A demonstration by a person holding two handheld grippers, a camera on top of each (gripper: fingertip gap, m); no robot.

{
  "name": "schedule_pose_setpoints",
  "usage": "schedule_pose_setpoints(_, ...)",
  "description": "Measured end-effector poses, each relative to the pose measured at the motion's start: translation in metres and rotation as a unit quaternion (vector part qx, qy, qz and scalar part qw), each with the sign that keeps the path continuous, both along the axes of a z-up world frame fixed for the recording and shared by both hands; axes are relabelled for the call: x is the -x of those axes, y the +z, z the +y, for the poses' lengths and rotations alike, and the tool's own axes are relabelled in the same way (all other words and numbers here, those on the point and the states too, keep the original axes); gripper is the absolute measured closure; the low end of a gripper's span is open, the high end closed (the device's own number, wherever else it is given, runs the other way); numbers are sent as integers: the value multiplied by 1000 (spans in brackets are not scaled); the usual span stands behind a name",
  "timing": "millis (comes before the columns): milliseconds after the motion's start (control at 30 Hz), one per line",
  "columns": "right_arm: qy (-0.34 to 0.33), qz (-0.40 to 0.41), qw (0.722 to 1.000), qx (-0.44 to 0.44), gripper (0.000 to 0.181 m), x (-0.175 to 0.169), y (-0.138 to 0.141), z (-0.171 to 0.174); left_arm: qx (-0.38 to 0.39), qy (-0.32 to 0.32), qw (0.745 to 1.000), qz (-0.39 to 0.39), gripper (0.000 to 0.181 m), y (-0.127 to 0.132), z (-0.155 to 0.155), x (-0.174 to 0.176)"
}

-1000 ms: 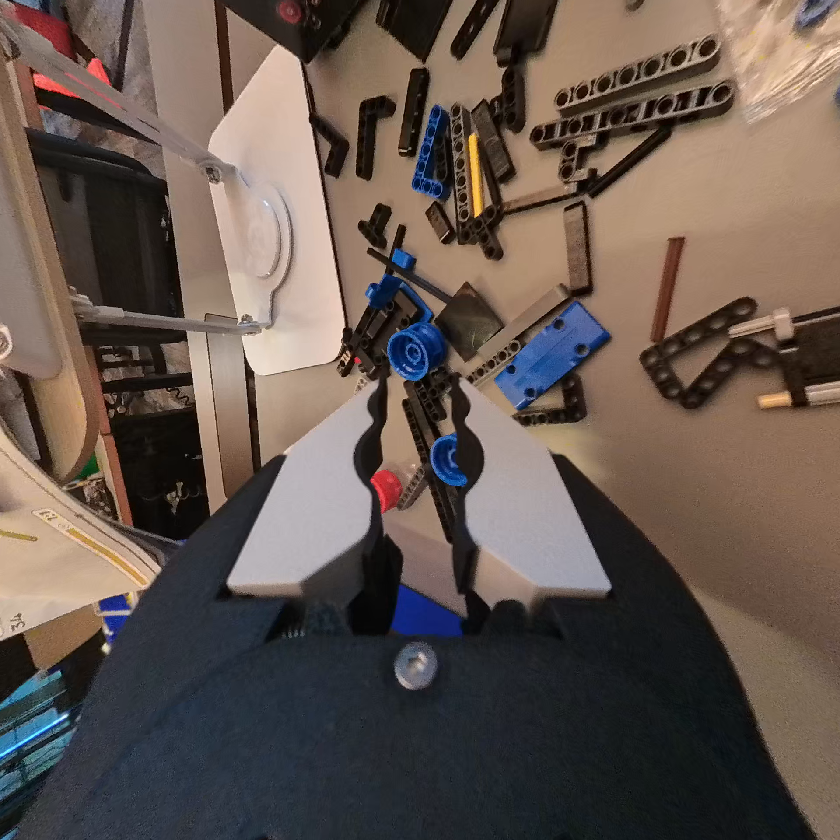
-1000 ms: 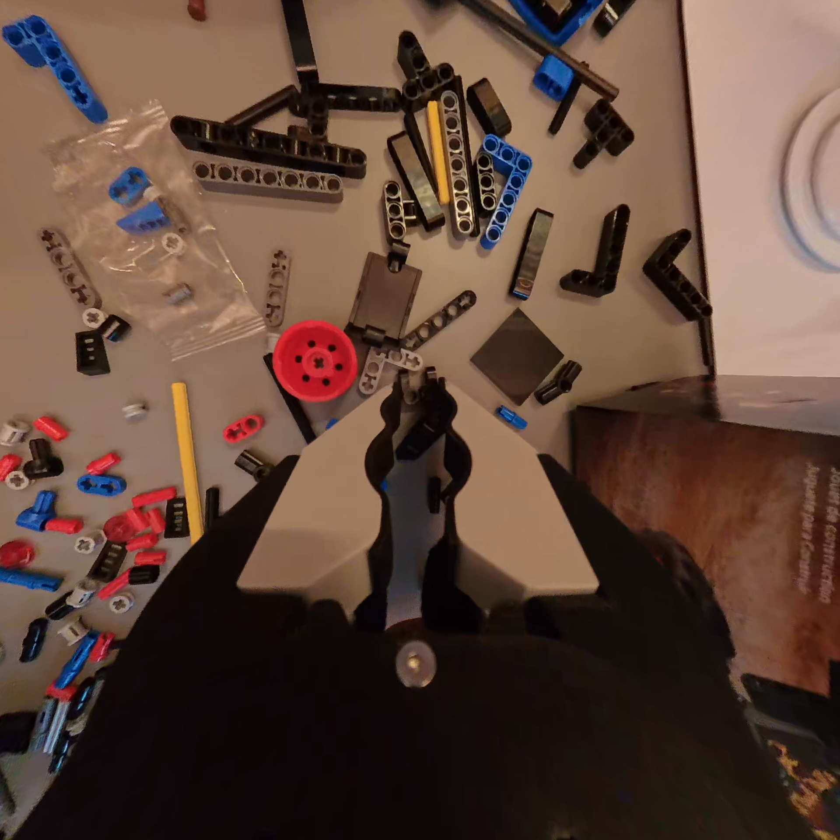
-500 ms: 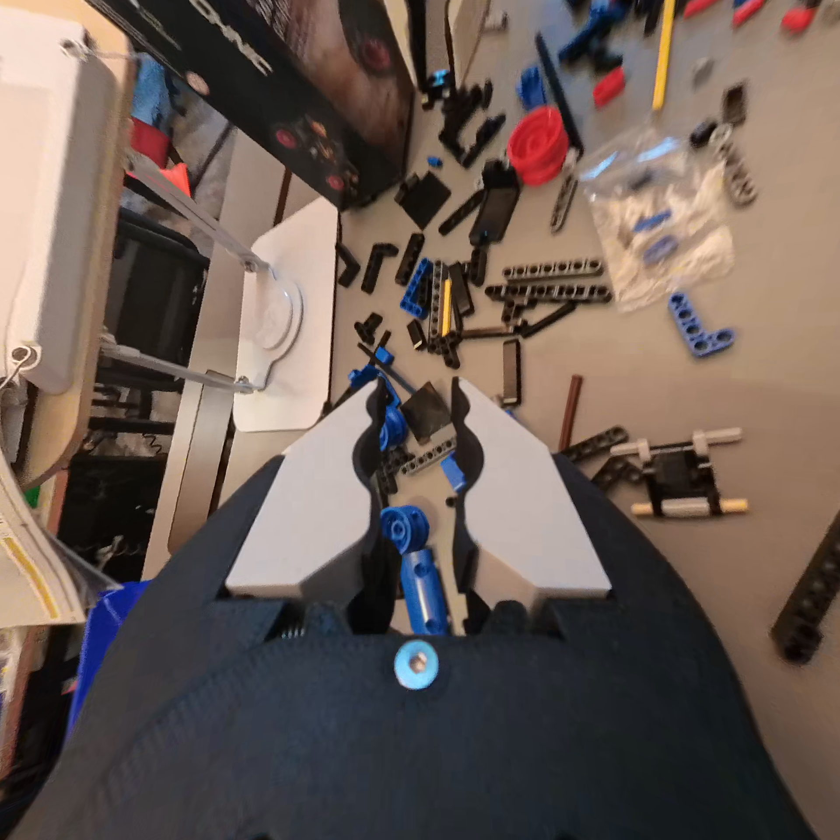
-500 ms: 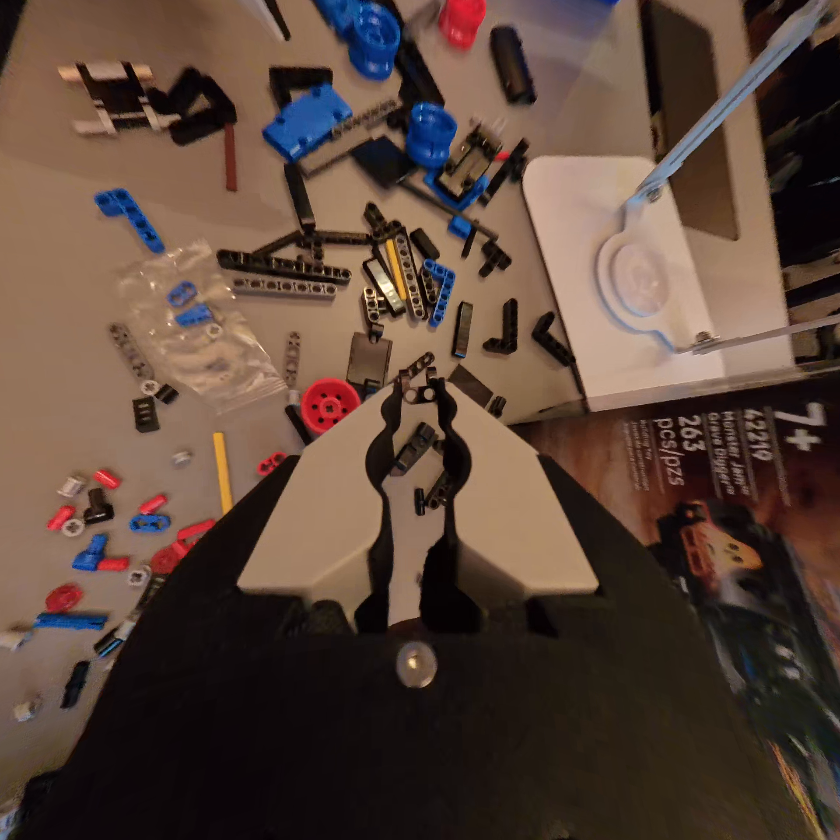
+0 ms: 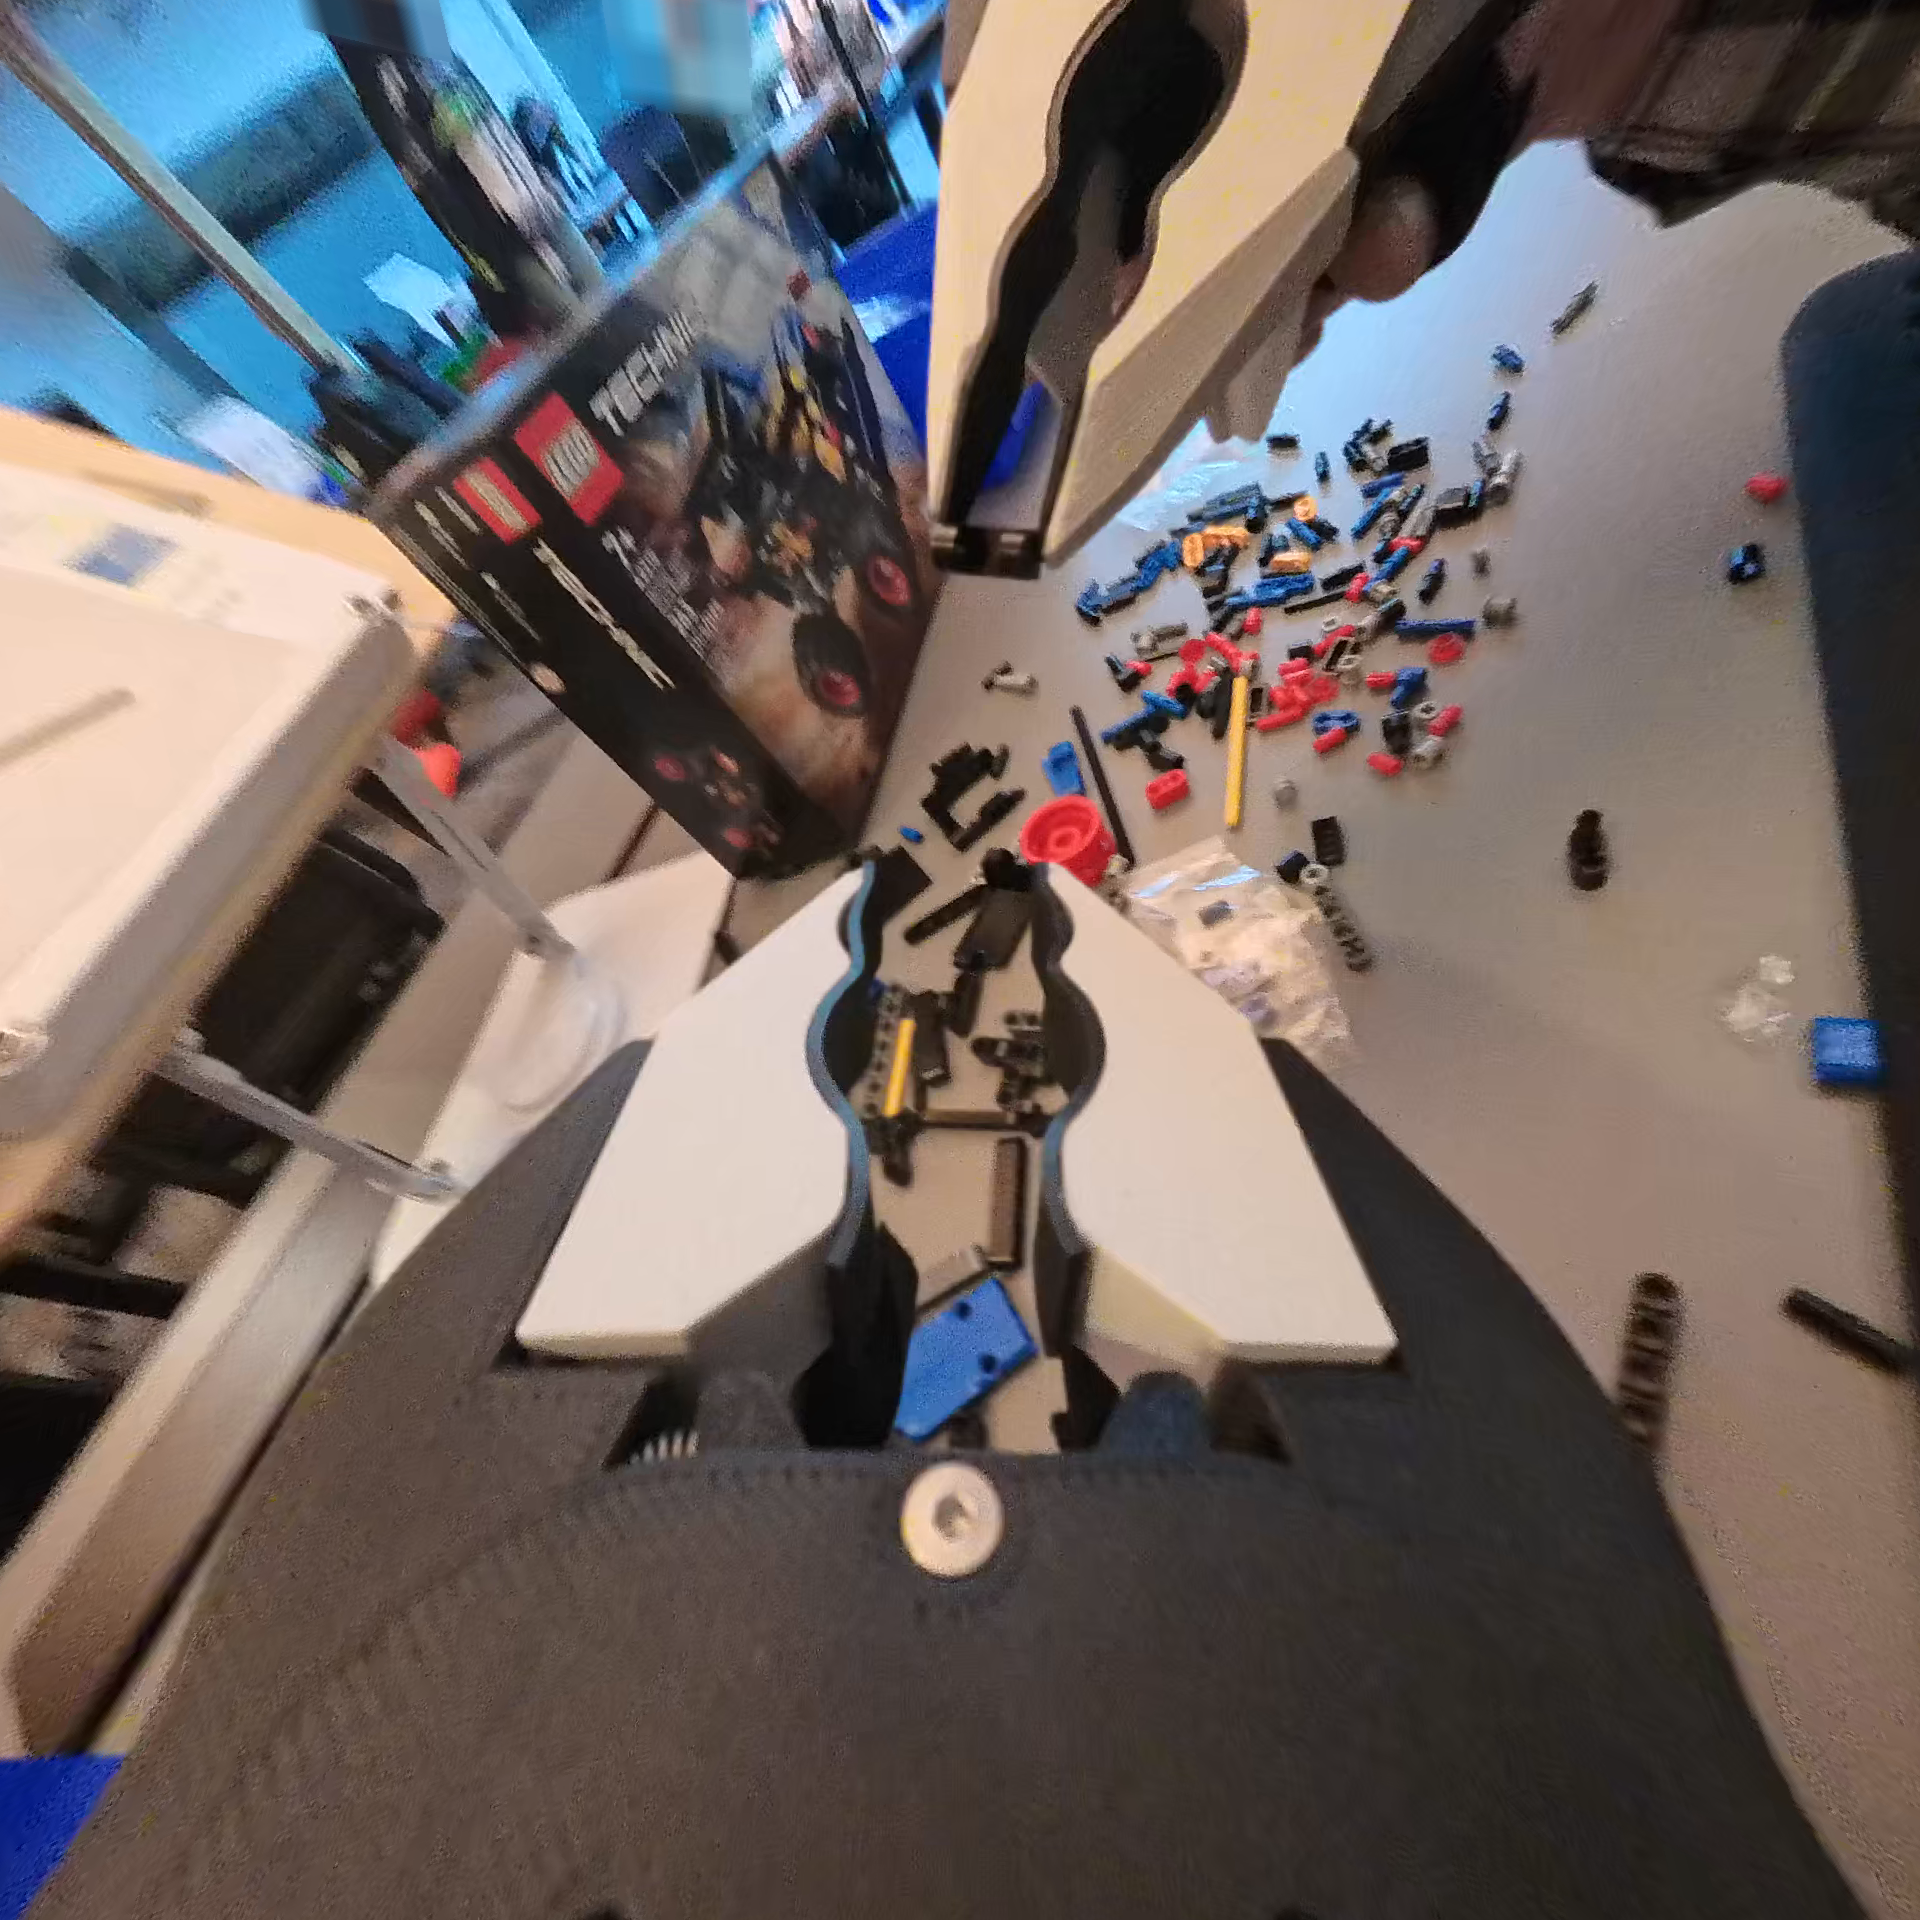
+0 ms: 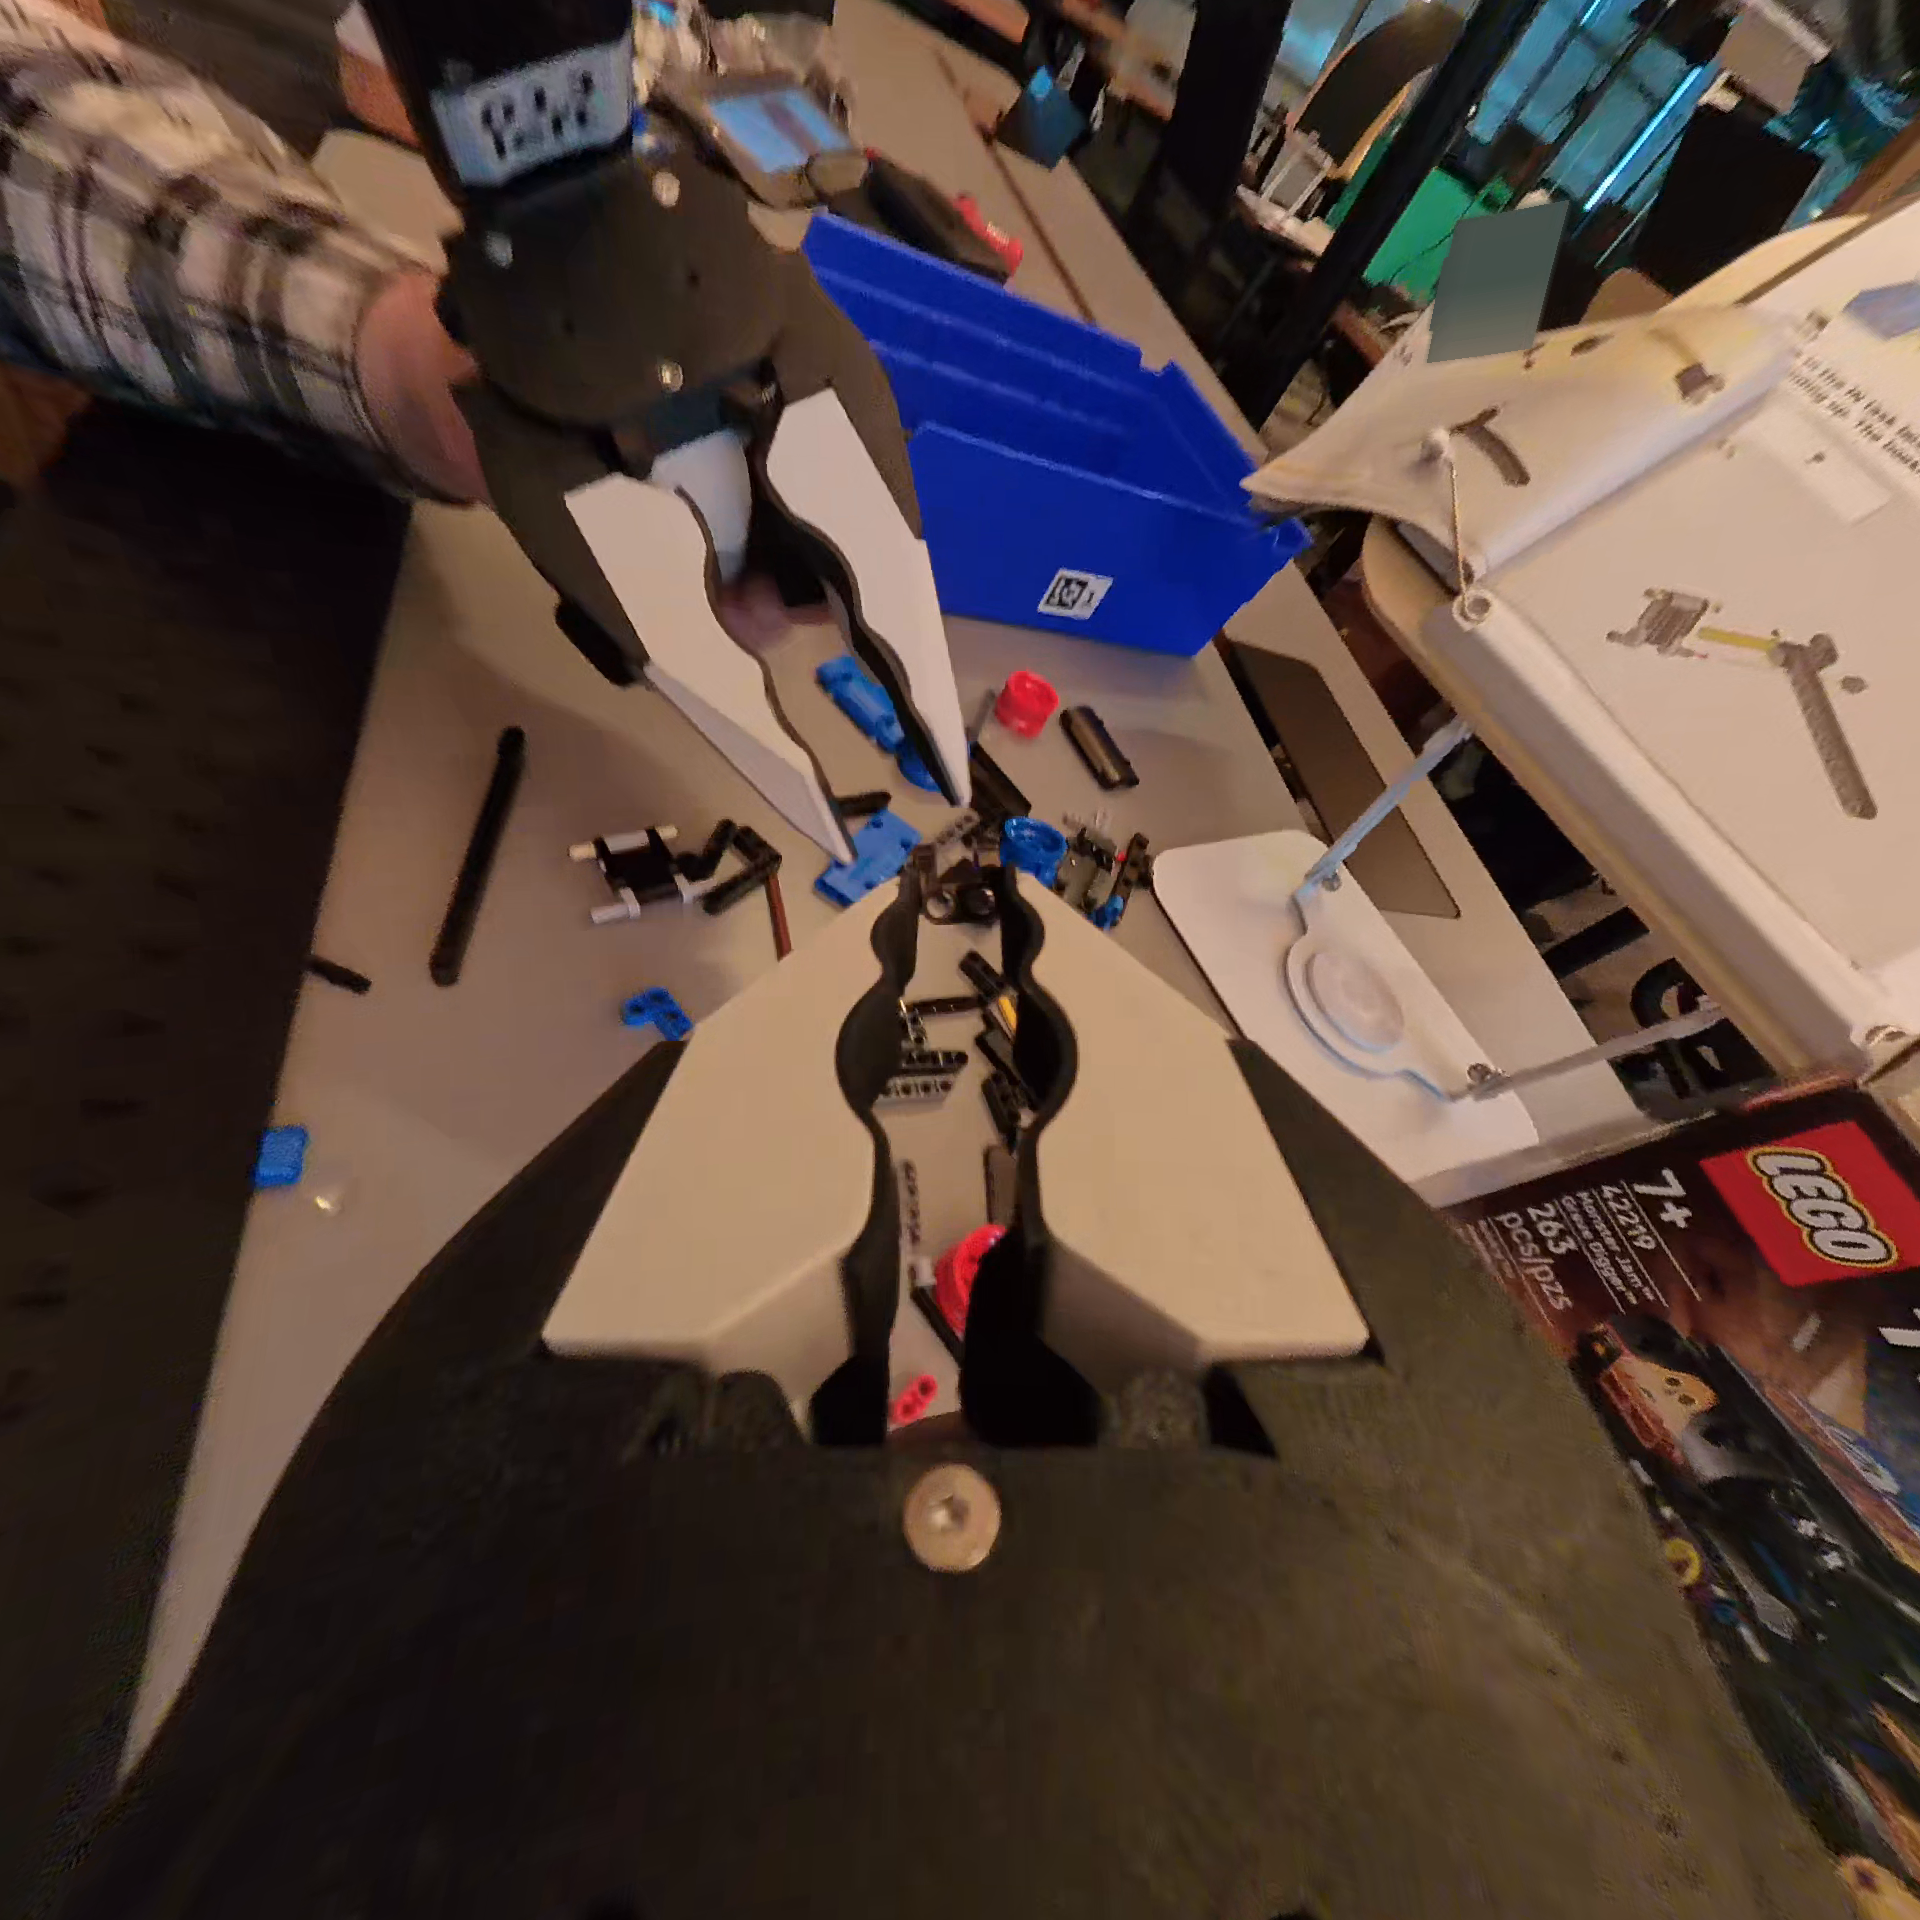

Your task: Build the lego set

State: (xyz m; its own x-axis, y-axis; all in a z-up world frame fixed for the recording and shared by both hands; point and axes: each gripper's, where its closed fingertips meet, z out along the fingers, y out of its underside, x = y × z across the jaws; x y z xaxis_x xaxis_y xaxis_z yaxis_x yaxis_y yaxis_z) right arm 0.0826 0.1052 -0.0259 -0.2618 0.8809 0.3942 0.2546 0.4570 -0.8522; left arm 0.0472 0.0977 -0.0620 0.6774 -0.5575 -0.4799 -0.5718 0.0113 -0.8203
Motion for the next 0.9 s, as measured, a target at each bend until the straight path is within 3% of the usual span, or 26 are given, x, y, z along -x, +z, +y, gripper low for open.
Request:
schedule_pose_setpoints(200, -25, 23, 999, 13, 167, -2, 2, -16, -49, -27, 995, 79, 153, -7, -7, -7)
schedule_pose_setpoints(267, -33, 20, 999, 30, 167, -4, 0, -19, -54, -41, 996, 65, 153, -2, -12, -14)
schedule_pose_setpoints(367, -39, 27, 995, 84, 166, -6, 0, -29, -105, -36, 989, 94, 152, 9, -16, -18)
schedule_pose_setpoints(467, -52, 37, 987, 146, 167, -5, 0, -35, -195, -20, 967, 159, 150, 20, -21, -28)
schedule_pose_setpoints(567, -63, 50, 971, 225, 167, -2, 0, -36, -233, -15, 953, 192, 152, 22, -23, -39)
schedule_pose_setpoints(900, -88, 68, 911, 398, 166, -18, -5, -28, -189, -35, 972, 134, 157, 21, -25, -36)
